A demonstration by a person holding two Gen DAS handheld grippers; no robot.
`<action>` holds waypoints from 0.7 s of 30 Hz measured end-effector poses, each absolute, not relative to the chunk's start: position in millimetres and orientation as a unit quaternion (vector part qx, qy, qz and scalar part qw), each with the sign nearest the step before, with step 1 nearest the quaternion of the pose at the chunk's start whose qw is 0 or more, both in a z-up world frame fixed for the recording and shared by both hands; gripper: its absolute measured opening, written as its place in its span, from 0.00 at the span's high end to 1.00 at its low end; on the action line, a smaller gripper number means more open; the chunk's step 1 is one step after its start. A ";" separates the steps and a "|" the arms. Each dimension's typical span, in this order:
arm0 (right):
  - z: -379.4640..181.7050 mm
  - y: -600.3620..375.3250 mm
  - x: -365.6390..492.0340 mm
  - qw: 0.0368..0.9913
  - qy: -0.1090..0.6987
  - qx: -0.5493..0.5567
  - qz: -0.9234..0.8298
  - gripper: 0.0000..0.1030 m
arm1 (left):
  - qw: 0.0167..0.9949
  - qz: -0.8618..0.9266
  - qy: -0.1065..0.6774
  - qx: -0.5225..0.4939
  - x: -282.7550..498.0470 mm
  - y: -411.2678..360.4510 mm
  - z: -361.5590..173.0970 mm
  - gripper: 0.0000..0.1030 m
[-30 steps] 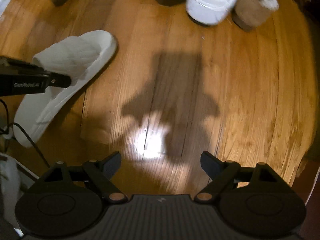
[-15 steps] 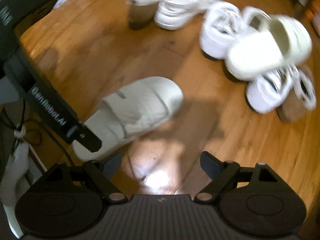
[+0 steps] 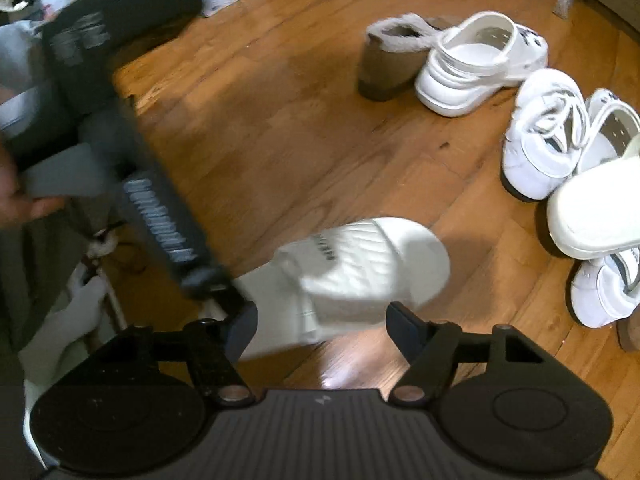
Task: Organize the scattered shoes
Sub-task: 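Lift the NEON slide with the left gripper and carry it out of the pile, then grasp the NEON slide strap with the right gripper beside the left gripper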
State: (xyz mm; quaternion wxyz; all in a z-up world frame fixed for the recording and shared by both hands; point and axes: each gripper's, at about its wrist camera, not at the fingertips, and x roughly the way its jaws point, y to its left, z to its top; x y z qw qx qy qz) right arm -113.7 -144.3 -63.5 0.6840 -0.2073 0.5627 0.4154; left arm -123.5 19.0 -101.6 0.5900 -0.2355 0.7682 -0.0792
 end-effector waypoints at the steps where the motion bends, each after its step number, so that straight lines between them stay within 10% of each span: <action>1: -68.8 -145.6 -109.7 0.681 0.567 -0.206 0.415 0.30 | 0.585 -0.076 0.771 -0.240 -126.2 21.0 -104.7 0.20; 21: -123.6 -119.8 -65.7 0.621 0.605 -0.198 0.458 0.15 | 0.597 -0.034 0.768 -0.230 -120.1 37.5 -110.9 0.20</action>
